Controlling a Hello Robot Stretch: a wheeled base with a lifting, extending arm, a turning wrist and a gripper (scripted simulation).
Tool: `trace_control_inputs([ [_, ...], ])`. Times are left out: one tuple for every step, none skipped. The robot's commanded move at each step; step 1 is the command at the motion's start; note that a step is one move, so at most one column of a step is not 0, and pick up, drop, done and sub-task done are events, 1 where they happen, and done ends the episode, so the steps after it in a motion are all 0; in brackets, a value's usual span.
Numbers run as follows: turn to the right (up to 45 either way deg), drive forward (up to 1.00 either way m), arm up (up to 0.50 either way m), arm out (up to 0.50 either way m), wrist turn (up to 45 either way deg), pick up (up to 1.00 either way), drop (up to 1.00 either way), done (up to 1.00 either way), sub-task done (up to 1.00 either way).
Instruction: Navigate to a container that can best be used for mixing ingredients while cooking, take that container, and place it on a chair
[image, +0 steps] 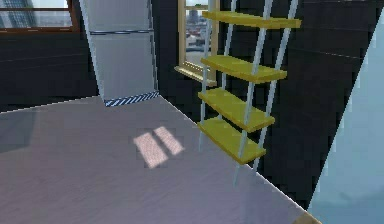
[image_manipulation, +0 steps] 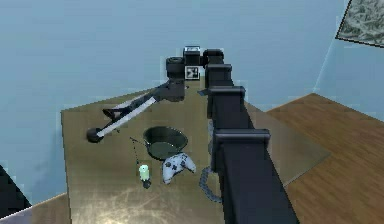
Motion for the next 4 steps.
trace_control_inputs([
  [0.0,0.0,0.0,0.0,45.0,0.0,0.0,0.0,0.0],
  [0.0,0.0,0.0,0.0,24.0,0.0,0.0,0.0,0.0],
  [0.0,0.0,-0.24,0.0,0.0,0.0,0.0,0.0,0.0],
  [0.0,0.0,0.0,0.0,0.0,1.0,0.0,0.0,0.0],
])
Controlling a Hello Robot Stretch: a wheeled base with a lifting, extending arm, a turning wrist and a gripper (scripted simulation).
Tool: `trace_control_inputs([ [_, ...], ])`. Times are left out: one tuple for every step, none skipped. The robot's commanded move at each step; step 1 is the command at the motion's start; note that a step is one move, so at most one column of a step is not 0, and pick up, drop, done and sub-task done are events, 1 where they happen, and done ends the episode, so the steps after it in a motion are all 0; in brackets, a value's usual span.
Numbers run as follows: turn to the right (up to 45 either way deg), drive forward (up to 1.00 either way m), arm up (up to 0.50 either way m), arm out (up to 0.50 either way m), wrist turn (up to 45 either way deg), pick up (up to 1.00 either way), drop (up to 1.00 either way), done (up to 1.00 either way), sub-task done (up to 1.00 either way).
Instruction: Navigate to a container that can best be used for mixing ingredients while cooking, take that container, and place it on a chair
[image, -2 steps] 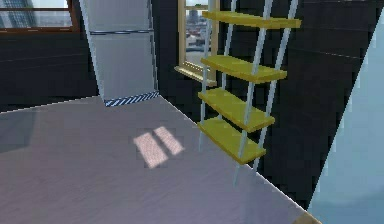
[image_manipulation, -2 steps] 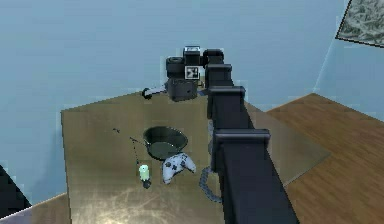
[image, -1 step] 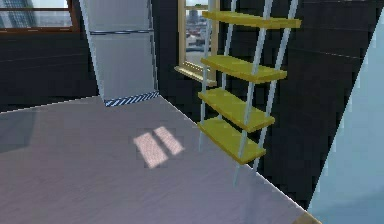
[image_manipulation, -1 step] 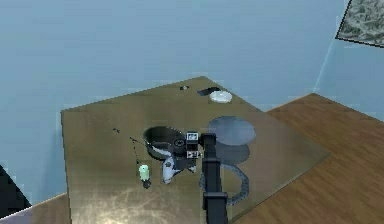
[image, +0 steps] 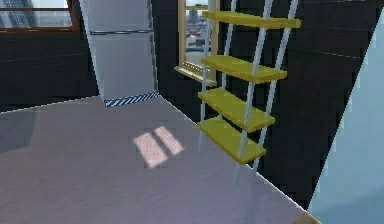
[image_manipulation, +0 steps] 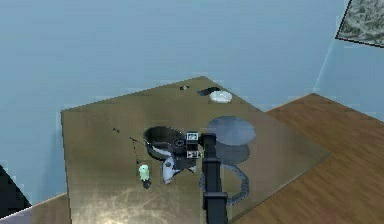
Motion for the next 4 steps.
trace_control_inputs([
  [0.0,0.0,0.1,0.0,0.0,0.0,0.0,0.0,0.0],
  [0.0,0.0,0.14,0.0,0.0,0.0,0.0,0.0,0.0],
  [0.0,0.0,0.0,0.0,-45.0,0.0,0.0,0.0,0.0],
  [0.0,0.0,0.0,0.0,-45.0,0.0,0.0,0.0,0.0],
])
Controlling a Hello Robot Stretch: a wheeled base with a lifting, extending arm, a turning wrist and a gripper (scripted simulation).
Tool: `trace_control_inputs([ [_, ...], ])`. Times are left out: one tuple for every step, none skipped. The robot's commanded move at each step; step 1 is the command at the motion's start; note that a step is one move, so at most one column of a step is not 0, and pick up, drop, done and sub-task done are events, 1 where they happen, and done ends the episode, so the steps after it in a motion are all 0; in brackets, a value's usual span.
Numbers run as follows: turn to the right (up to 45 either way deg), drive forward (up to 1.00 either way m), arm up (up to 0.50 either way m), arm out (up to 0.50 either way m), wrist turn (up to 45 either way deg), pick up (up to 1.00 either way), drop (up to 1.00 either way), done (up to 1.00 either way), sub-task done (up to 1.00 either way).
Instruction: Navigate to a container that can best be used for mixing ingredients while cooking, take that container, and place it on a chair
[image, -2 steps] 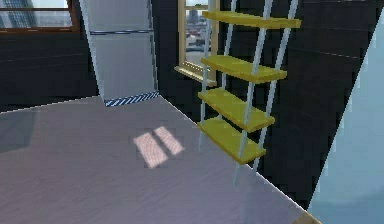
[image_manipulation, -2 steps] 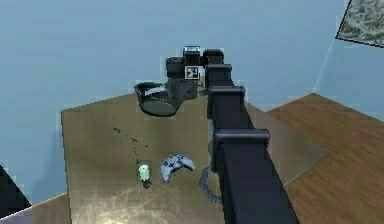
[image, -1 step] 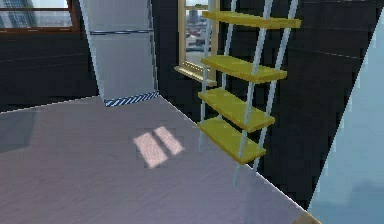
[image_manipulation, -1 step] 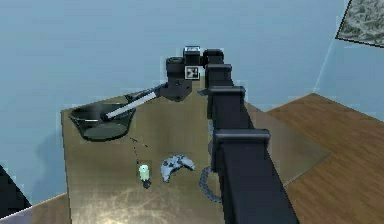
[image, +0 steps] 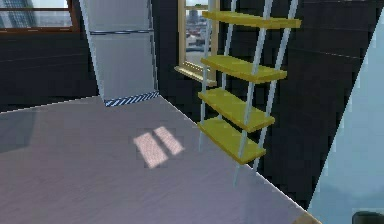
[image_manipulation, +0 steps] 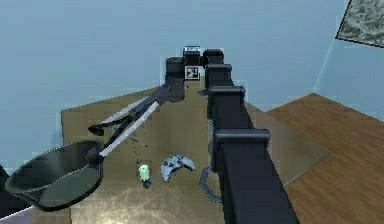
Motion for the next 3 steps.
trace_control_inputs([
  [0.0,0.0,0.0,0.0,-18.0,0.0,0.0,0.0,0.0],
  [0.0,0.0,0.0,-0.32,0.0,0.0,0.0,0.0,0.0],
  [-45.0,0.0,0.0,0.0,0.0,0.0,0.0,0.0,0.0],
])
